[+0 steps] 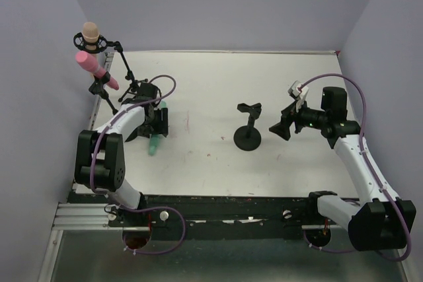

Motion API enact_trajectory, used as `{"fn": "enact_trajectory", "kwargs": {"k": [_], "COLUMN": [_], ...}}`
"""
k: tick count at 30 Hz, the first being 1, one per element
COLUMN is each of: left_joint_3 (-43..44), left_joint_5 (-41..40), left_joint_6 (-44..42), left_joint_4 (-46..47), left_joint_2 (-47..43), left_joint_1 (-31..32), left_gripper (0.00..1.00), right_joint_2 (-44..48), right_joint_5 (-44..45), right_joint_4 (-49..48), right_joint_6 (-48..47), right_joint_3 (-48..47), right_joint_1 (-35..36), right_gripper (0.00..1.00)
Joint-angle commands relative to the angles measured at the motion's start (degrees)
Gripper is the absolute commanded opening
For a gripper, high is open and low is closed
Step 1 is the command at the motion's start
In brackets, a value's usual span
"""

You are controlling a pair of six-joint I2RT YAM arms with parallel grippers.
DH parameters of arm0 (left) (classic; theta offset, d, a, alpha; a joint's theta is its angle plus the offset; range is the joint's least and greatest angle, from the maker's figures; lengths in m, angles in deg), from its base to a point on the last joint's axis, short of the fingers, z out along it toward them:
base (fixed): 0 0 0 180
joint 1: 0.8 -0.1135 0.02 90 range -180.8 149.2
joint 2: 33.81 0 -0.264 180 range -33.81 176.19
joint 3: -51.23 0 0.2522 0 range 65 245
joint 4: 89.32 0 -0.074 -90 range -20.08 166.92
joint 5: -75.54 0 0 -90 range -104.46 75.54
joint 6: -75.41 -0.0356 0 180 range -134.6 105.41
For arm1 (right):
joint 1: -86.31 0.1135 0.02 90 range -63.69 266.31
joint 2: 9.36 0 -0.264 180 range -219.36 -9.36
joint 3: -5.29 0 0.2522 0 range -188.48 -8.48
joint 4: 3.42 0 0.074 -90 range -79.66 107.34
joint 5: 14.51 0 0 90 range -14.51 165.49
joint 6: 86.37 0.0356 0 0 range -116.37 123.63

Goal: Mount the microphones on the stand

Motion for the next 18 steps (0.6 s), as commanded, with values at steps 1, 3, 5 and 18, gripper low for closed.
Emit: {"fn": "enact_trajectory", "kwargs": {"k": [1, 3, 5, 18], "left_joint_3": [3.8, 5.5, 6.5, 7.1], "left_joint_5": [-1.0, -1.3, -1.3, -3.3], "left_joint_6": [0.1, 0.3, 0.4, -0.1], "left_joint_4": [-3.0, -4.6, -5.8, -7.4], "left_joint_2": [3.7, 5.7, 7.5, 9.6], "left_joint_1": [-0.4, -0.4, -0.4, 0.1], "left_gripper": [0.70, 0.68, 0.68, 0.60], "right_joint_2": [0.8, 1.0, 1.1, 1.4], "right_joint_5": [-0.5, -0.4, -0.7, -0.7], "right_joint_4": [1.5, 1.5, 1.6, 1.7], "right_joint_6": [0.7, 0.7, 0.7, 0.9], "right_joint_3": [-1.7, -1.8, -1.9, -2.5], "right_joint_1": [-0.3, -0.3, -0.3, -0.3], "right_gripper": [1.00, 1.00, 1.00, 1.00]}}
